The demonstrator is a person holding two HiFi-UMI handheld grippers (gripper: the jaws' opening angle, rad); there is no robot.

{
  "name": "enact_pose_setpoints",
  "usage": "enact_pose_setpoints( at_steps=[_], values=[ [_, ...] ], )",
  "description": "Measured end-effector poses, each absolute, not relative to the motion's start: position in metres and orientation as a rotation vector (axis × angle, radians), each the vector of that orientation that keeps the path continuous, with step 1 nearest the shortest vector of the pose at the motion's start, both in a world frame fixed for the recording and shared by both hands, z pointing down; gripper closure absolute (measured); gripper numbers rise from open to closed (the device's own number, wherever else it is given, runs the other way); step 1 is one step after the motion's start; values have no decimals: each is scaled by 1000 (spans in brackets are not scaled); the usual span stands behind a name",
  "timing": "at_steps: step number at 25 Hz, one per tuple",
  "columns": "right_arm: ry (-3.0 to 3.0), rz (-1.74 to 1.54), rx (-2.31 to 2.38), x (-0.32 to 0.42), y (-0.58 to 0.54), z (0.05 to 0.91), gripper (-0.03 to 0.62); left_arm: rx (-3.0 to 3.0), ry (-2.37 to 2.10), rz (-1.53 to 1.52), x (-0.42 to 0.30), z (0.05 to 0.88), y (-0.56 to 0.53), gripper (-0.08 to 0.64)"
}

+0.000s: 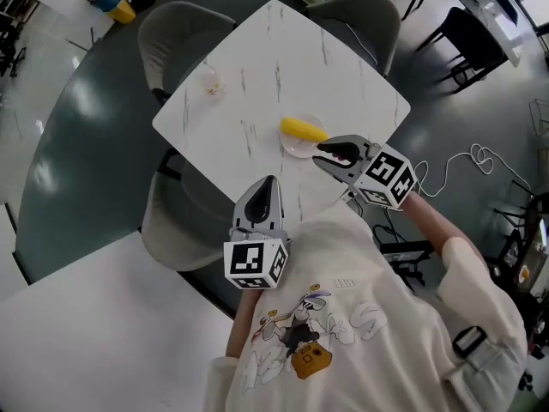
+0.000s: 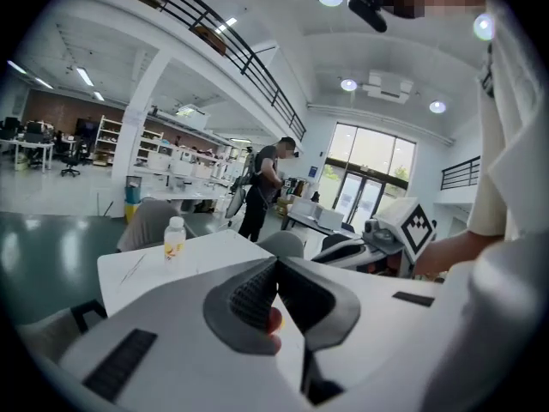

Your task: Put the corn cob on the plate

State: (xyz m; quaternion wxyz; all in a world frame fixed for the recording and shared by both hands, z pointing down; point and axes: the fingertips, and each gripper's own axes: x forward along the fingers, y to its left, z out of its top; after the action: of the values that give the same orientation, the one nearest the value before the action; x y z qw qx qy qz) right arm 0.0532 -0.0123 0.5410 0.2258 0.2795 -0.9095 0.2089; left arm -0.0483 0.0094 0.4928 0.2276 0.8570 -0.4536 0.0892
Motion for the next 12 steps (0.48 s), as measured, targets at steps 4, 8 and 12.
enact_pose_setpoints(
  at_steps=[4, 8, 12],
  values=[
    [-2553, 527, 734, 43, -5, 497, 495, 2464, -1209, 263, -38, 473, 16, 552],
    [-2594, 452, 729, 26, 5, 473, 494, 2474, -1192, 240, -40, 467, 18, 552],
    [-2648, 421, 725, 7, 19, 452, 495, 2479, -1209, 237, -46, 457, 20, 552]
  ],
)
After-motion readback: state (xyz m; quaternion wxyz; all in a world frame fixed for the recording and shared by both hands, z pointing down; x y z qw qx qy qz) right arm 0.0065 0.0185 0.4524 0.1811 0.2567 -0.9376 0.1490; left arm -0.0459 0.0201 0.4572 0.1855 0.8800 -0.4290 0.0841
